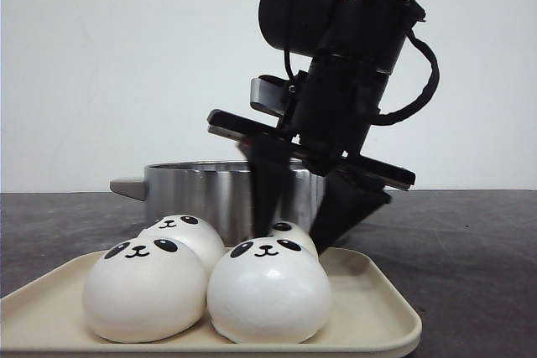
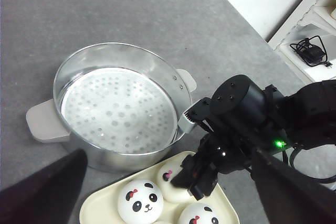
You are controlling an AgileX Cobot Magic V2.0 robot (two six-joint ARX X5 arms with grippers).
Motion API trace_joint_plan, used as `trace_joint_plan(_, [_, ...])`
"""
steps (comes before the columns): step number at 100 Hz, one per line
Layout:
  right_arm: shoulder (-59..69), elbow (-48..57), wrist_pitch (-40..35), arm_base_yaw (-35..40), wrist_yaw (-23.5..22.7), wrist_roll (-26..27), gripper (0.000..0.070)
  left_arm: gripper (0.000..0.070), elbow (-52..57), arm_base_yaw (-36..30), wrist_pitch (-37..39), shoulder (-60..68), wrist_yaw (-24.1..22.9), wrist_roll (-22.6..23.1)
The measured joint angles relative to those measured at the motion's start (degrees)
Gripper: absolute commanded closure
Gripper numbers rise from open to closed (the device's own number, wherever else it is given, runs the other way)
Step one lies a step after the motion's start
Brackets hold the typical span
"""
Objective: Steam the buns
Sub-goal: 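Reach the right gripper down and grasp the farther panda bun, then lift the bun with the right gripper, lower into pot, open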
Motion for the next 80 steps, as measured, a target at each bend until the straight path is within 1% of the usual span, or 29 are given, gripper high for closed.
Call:
trace_joint_plan(26, [-0.92, -0.02, -0.72, -0.02, -0.46, -0.02, 0.0694, 0.0104, 0.00, 0.00, -0.09, 0.00, -0.02, 0.00])
trace_joint_plan(36, [-4.81, 0.00, -2.82, 0.48, -3.58, -0.28, 0.0694, 0.0104, 0.00, 0.00, -0.17, 0.00, -0.02, 0.00])
trace_joint_plan(44, [-10.03, 1.09, -3.82, 1.84, -3.65, -0.72, 0.0694, 0.0104, 0.02, 0.00, -0.11, 0.00, -0.04, 0.00])
trace_joint_plan(52, [-15.12, 3.50, -3.17, 3.41, -1.49, -1.49, 0.0694, 0.0104, 0.00, 0.00, 0.33, 0.00, -0.02, 0.00])
trace_joint_plan(61, [-19.06, 6.43, -1.14, 4.44, 2.58, -2.97, 0.0694, 0.0104, 0.00, 0.00, 1.31, 0.00, -0.04, 0.00])
trace_joint_plan(70, [-19.69, 10.56, -0.26, 3.45, 6.84, -5.42, 0.0694, 0.0104, 0.00, 0.00, 1.99, 0.00, -0.04, 0.00])
trace_joint_plan(80, [-17.40, 16.37, -0.44, 0.35, 7.89, -8.98, 0.0694, 0.0104, 0.00, 0.00, 2.47, 0.02, -0.13, 0.00])
